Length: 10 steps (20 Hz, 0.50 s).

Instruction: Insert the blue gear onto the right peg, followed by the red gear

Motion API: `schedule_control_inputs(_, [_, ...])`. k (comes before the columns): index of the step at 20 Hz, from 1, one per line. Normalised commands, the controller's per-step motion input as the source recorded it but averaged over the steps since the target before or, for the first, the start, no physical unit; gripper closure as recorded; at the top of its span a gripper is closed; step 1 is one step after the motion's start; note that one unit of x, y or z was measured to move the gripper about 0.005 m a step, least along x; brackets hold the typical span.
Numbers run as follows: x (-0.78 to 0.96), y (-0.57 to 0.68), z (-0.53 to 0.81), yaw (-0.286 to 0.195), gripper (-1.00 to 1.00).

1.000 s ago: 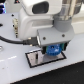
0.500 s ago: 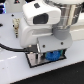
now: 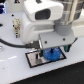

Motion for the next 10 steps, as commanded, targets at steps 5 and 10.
schedule_control_inputs(5, [-0.48,0.19,0.3,0.0,-1.0])
schedule_control_inputs(10, [-0.56,0.33,0.1,0.0,-1.0])
